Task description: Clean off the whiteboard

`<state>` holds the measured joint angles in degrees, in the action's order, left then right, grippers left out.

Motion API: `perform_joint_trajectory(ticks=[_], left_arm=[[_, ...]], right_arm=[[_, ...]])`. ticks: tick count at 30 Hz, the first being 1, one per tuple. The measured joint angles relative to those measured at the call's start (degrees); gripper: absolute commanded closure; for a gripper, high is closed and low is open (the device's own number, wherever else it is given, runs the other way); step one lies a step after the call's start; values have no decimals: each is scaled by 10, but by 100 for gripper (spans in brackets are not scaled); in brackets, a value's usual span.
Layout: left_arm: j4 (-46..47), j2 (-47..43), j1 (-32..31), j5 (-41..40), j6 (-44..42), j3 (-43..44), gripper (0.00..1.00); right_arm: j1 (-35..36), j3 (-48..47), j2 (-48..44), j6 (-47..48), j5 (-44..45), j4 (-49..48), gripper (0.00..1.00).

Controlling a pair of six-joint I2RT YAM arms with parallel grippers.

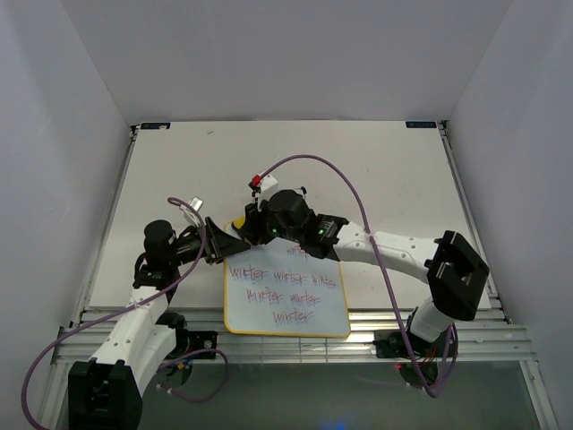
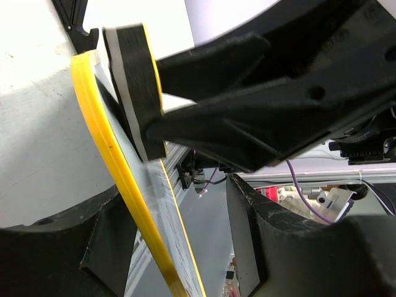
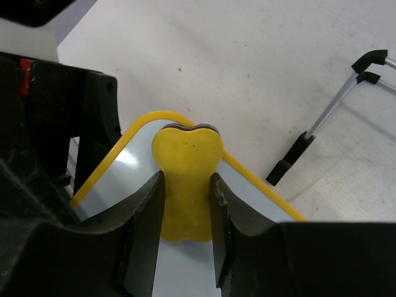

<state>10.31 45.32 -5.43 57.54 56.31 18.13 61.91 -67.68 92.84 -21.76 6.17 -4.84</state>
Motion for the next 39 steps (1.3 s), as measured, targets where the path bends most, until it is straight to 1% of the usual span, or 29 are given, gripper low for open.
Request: perform_joint_trajectory(ticks=[4, 8, 17, 23, 32, 39], left_arm=[[1, 0, 0, 2, 1, 0, 35], [2, 0, -1, 3, 1, 0, 35], [0, 0, -2, 1, 2, 0, 35], [-1, 0, -2, 0, 2, -1, 35], [-1, 2, -2, -1, 2, -1, 35], [0, 2, -4, 0, 3, -1, 35]], right_arm=[[5, 0, -10, -7, -25, 14, 80], [6, 0, -15, -25, -29, 40, 81], [27, 19, -40, -81, 17, 83, 82], [48, -5, -33, -78, 38, 121, 82], [55, -13, -34, -70, 42, 151, 82], [57, 28, -65, -64, 41, 154, 82]])
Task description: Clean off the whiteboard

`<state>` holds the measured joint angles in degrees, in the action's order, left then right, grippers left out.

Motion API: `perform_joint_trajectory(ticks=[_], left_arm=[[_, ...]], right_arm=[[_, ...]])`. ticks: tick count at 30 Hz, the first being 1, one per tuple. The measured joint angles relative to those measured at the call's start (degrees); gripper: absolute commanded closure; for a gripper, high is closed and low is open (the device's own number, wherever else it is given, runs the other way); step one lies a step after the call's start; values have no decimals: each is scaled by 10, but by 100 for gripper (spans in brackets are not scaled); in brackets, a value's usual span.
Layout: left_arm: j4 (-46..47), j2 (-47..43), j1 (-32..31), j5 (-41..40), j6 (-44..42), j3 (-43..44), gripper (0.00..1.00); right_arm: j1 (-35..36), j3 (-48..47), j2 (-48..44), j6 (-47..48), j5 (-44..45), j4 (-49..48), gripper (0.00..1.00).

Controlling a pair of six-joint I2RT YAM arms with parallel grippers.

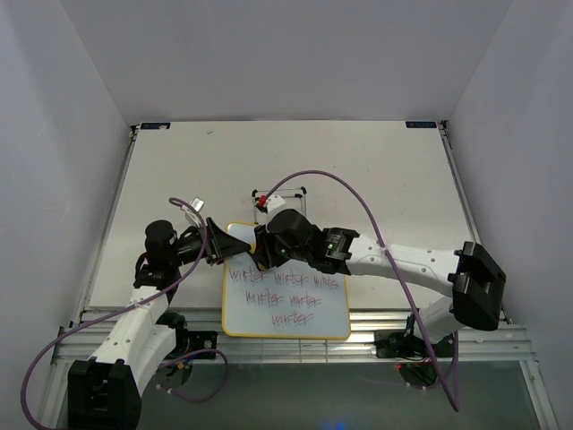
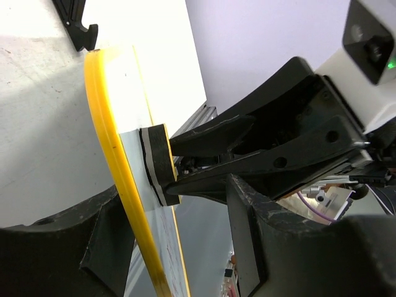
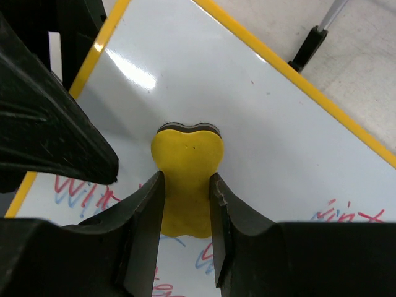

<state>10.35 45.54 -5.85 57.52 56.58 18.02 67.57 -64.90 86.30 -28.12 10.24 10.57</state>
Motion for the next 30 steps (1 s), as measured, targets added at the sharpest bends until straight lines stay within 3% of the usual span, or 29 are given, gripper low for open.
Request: perform_joint_trajectory(ticks=[13, 21, 26, 30], left_arm=[[8, 1, 0, -5, 4, 0, 41], [13, 3, 0, -5, 5, 0, 67], [14, 15, 0, -11, 0, -4, 76], [15, 23, 0, -20, -21, -5, 95]], right_arm=[[-25, 67, -54, 29, 7, 18, 83], [-61, 126, -103, 34, 7, 29, 83], [-61, 160, -147, 42, 0, 11, 83], [-61, 171, -157, 50, -1, 4, 83]])
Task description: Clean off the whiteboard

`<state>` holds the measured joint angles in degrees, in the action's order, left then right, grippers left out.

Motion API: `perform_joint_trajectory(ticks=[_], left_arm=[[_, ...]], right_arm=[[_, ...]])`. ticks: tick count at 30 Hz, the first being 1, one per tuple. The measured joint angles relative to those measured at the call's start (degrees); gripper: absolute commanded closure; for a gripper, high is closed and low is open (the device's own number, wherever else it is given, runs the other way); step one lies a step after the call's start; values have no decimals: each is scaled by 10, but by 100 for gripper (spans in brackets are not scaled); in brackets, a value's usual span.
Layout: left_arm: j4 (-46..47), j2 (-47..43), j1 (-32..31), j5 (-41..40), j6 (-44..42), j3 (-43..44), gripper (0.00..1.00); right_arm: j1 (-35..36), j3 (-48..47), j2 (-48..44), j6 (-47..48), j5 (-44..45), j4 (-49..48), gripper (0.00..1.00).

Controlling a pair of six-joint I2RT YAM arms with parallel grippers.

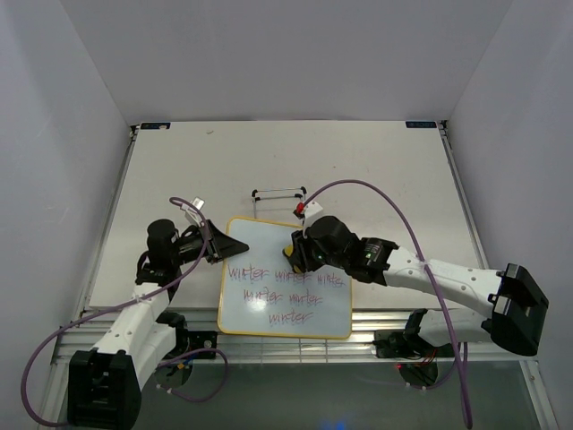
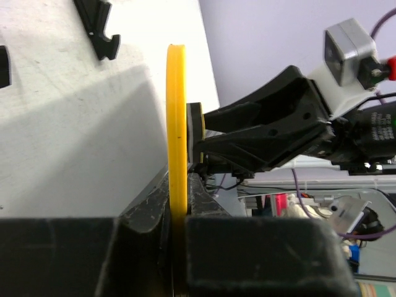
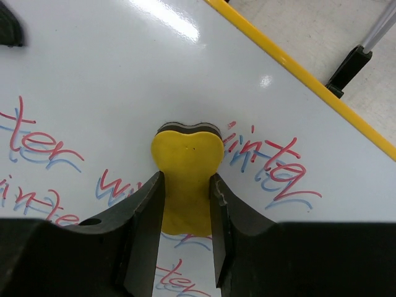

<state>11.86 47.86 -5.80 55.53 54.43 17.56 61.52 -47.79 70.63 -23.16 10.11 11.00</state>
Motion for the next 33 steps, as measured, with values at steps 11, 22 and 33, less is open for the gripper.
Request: perform_joint_trajectory(ticks=[11, 22, 33], left_arm=[[-79, 23, 0, -31, -42, 10, 100], [-188, 59, 1, -64, -68, 48, 100], [-177, 66, 1, -66, -66, 39, 100]], right_arm=[[2, 0, 34, -4, -25, -59, 83], [-51, 23, 97, -11, -80, -139, 82], [-177, 82, 54, 15, -155, -43, 82]])
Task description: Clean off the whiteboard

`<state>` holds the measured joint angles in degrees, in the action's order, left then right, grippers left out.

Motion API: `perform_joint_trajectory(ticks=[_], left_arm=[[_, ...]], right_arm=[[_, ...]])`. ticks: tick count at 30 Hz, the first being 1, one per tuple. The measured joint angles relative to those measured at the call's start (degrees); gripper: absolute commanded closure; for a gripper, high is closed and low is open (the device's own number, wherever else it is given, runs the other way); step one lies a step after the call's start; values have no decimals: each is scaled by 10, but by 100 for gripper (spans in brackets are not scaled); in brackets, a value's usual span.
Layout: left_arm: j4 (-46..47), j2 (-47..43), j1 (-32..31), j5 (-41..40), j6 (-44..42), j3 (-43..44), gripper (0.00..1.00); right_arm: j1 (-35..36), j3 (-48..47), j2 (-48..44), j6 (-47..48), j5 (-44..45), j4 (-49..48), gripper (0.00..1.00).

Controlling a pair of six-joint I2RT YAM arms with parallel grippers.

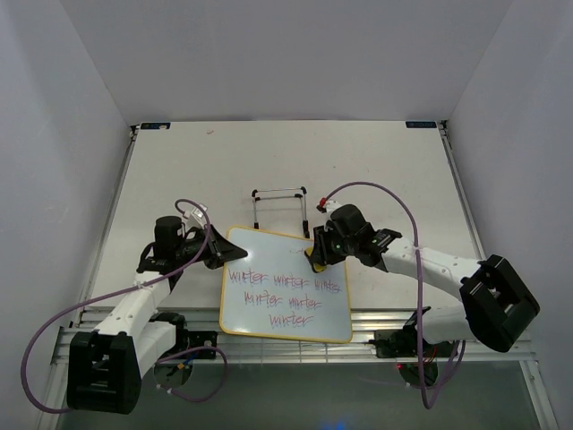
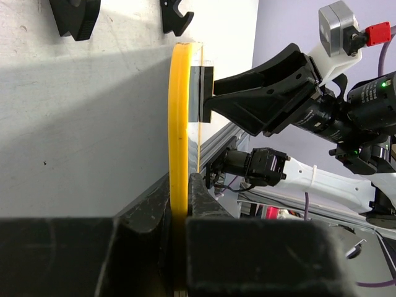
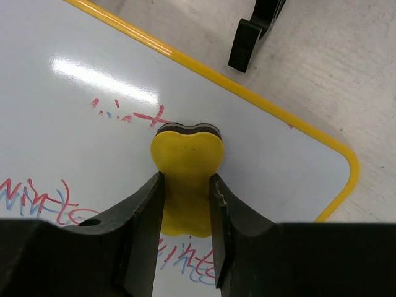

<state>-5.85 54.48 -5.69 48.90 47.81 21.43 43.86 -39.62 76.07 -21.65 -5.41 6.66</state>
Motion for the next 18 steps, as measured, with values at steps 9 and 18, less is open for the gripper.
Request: perform_joint_trajectory(ticks=[9, 18], left_arm=[[21, 17, 0, 11, -3, -7, 100], [35, 21, 2, 14, 1, -14, 100]], right_arm=[[31, -6, -9, -1, -19, 18, 84], [165, -246, 161, -7, 1, 11, 84]])
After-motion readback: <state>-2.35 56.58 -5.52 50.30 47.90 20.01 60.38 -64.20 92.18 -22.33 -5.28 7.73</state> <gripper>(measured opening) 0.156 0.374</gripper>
